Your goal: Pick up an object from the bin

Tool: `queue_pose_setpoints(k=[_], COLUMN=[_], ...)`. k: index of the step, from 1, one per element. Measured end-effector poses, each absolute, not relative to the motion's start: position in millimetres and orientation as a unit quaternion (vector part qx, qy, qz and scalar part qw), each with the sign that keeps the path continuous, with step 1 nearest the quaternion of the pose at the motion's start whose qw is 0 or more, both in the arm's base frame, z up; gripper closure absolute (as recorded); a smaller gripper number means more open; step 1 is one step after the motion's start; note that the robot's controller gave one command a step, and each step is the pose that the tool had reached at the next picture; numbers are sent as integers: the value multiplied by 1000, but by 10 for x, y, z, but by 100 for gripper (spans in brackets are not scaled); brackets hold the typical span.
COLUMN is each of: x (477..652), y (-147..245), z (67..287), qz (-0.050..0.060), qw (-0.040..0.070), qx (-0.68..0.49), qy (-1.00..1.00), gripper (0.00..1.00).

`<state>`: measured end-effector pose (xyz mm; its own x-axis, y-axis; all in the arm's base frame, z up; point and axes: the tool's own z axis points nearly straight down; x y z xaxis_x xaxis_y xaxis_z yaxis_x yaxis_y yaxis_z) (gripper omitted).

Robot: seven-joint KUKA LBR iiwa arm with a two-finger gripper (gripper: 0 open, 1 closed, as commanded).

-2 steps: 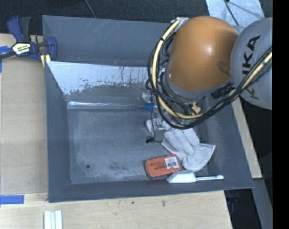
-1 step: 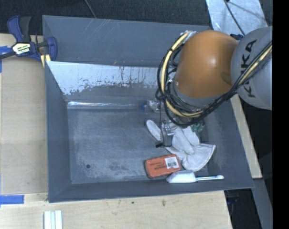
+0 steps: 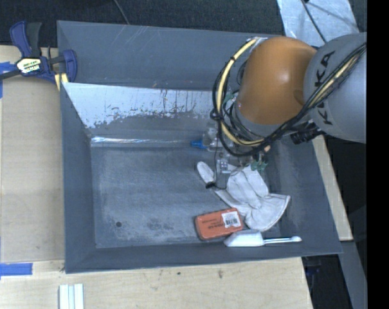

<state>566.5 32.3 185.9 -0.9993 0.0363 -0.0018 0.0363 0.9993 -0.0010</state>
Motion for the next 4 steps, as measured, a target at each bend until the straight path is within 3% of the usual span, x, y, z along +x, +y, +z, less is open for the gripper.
queue_pose_setpoints(k=[1,2,3,4], x=[5721,5634,5867,5827], y=[304,217,-70,-271], z=[1854,1733,1376,1169], qz=[1,0,1,0], qw=[1,4,3,3], qx=[41,39,50,61], qy=[999,999,999,998], gripper=[0,0,0,0])
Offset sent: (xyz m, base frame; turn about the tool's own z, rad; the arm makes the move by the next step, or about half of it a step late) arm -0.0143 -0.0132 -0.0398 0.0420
